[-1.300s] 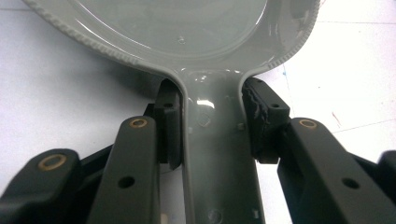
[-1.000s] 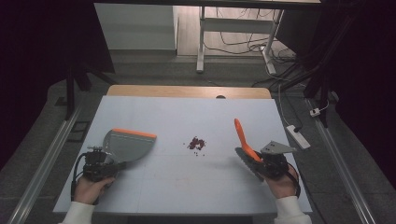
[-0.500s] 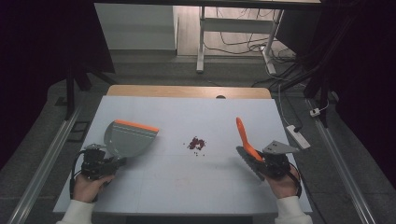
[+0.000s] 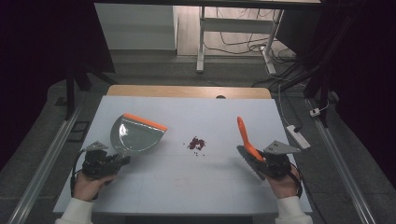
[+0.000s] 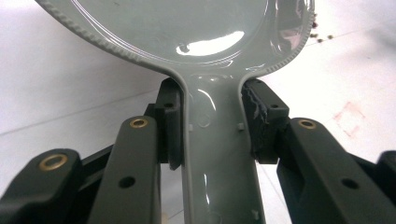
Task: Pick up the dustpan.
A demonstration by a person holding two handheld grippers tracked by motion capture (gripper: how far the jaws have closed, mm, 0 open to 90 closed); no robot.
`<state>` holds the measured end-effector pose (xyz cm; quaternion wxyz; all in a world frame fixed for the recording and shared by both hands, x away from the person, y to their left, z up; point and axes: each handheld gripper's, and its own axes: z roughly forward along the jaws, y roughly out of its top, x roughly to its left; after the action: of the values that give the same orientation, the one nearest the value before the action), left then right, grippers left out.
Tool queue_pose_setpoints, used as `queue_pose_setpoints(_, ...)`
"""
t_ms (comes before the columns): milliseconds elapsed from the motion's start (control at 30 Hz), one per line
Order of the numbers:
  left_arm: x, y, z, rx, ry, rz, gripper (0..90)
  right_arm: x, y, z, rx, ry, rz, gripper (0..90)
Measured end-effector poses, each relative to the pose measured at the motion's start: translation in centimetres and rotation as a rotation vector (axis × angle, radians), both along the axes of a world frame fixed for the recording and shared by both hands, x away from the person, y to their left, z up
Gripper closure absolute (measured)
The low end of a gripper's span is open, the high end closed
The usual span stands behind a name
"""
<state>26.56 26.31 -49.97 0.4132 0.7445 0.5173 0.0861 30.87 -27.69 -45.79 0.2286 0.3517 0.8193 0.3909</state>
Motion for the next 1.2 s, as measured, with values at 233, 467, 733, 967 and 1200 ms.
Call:
queue_pose_setpoints(233,-0.4,-0.3,0.6,0.005,-0.048,-0.091,61.8,-0.1,0.1,-0.2,0.006,0.003,-0.005,69.9)
queue_pose_setpoints(467,-0.5,-0.8,0.8,0.022,-0.064,-0.161,61.8,-0.2,0.4,0.0,0.004,-0.010,0.004,69.9)
queue_pose_setpoints(733,-0.7,-1.2,1.0,0.045,-0.079,-0.218,61.8,-0.3,0.9,0.2,0.025,-0.020,0.008,69.9)
queue_pose_setpoints(967,-0.7,-1.6,0.8,0.068,-0.065,-0.249,61.8,-0.2,1.0,0.3,0.034,-0.023,0.010,69.9)
queue_pose_setpoints(1200,-0.7,-2.3,0.8,0.093,-0.056,-0.312,61.8,-0.3,0.9,0.3,0.029,-0.029,0.002,69.9)
